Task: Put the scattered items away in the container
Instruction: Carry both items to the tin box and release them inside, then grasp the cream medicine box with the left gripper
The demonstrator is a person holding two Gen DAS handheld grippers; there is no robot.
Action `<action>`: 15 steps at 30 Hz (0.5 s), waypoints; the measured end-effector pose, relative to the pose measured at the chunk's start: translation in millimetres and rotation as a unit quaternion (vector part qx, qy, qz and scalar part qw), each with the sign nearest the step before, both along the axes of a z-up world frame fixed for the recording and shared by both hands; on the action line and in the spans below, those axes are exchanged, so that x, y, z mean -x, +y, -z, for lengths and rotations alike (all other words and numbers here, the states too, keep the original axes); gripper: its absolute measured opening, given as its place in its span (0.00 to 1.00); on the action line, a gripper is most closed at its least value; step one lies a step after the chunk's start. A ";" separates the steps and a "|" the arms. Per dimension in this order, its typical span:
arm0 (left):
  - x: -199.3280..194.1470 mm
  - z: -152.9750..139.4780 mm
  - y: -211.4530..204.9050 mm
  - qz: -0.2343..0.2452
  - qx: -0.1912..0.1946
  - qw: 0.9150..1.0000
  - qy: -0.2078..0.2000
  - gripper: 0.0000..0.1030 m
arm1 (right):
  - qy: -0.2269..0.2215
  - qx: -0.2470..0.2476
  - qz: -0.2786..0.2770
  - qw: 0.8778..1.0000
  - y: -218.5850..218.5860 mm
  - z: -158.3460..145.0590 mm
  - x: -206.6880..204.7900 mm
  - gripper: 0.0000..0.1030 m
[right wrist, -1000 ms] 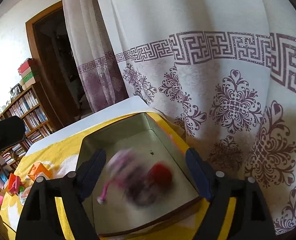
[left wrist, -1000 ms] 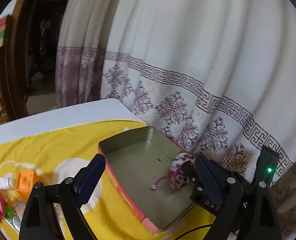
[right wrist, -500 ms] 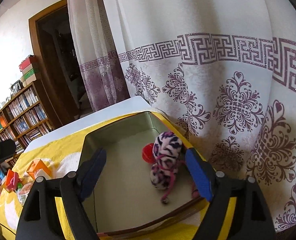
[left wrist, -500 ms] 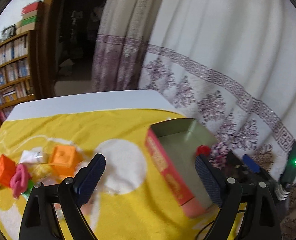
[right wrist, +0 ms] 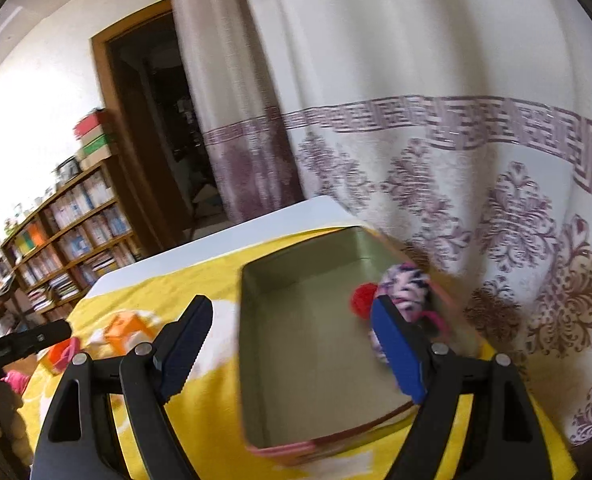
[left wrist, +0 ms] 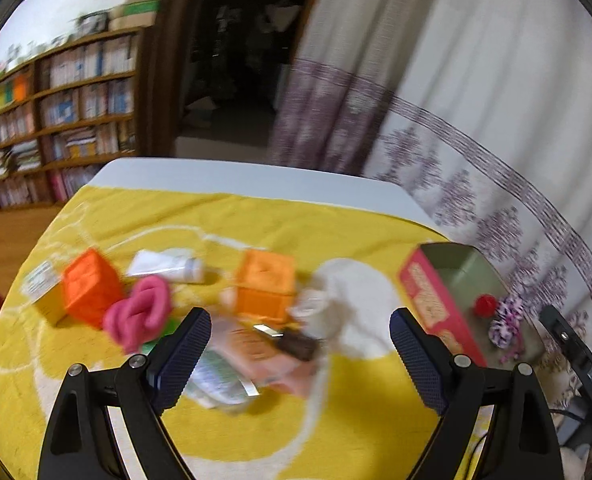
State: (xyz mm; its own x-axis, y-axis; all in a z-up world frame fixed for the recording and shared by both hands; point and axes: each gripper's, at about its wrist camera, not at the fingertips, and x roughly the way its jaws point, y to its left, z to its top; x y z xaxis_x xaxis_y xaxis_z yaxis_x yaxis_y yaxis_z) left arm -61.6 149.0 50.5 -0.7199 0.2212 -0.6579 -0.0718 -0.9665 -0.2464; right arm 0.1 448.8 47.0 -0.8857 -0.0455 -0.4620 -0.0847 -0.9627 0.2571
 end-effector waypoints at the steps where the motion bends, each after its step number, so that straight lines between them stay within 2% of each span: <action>1: -1.2 2.1 -10.5 -0.012 0.001 1.000 -0.002 0.90 | -0.001 -0.002 -0.008 1.000 -6.1 -0.9 0.6 0.82; 15: -13.5 24.8 -119.8 -0.106 -0.002 0.994 -0.023 0.90 | -0.056 -0.019 -0.124 0.991 -96.6 3.4 40.2 0.82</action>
